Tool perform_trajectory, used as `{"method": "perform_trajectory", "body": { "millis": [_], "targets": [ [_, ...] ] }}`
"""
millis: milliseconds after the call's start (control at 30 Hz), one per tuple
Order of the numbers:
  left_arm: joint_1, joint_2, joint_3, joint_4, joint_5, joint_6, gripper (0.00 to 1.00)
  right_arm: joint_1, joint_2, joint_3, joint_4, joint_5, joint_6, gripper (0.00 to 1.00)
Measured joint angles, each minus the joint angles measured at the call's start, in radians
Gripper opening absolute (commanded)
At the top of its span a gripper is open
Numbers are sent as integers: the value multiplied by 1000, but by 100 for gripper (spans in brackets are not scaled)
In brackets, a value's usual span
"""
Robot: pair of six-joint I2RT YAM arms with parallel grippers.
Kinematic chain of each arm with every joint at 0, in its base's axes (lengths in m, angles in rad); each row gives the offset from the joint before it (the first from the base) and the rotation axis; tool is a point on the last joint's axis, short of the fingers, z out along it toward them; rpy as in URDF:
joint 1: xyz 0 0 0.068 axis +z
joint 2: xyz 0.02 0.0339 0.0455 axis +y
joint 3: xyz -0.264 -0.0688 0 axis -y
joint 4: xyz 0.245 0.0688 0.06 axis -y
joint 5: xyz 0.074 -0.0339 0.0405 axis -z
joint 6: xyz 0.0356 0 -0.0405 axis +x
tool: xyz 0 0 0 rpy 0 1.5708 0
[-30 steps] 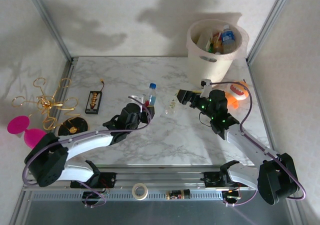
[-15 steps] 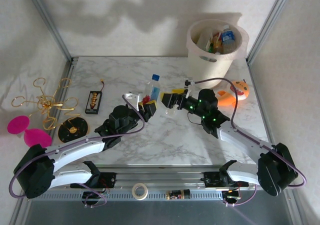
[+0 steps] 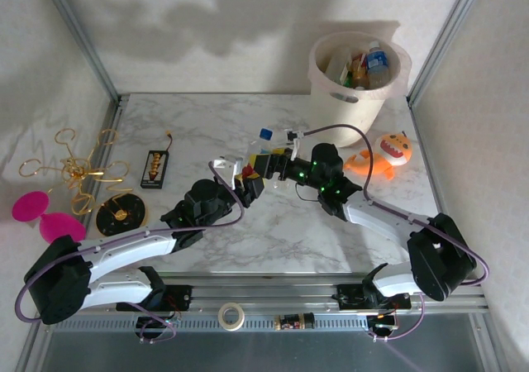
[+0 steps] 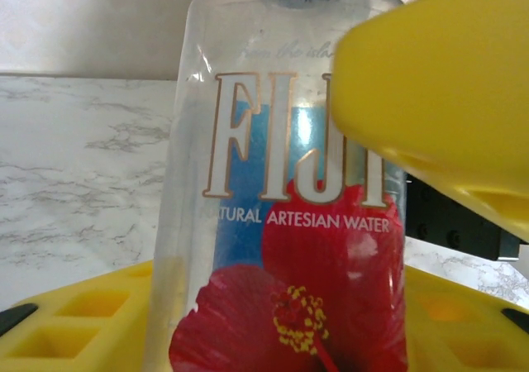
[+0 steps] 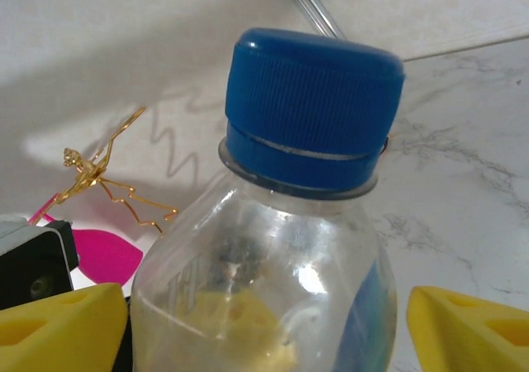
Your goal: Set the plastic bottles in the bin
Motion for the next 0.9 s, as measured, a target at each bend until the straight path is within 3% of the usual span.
{"method": "perform_trajectory", "body": {
  "millis": [233,400,567,900],
  "targets": [
    [-14,0,-10,-1,-31,10,50,2,31,14,11,-15,29,65],
    [-20,0,-13,0,-57,19,63,2,41,23,5,-14,48,55],
    [-28,-1,-15,0,-68,25,81,2,41,23,-5,17,48,52],
    [-31,-47,-62,26,-103,-3,96,-30,34,23,-72,100,47,47]
  ]
}}
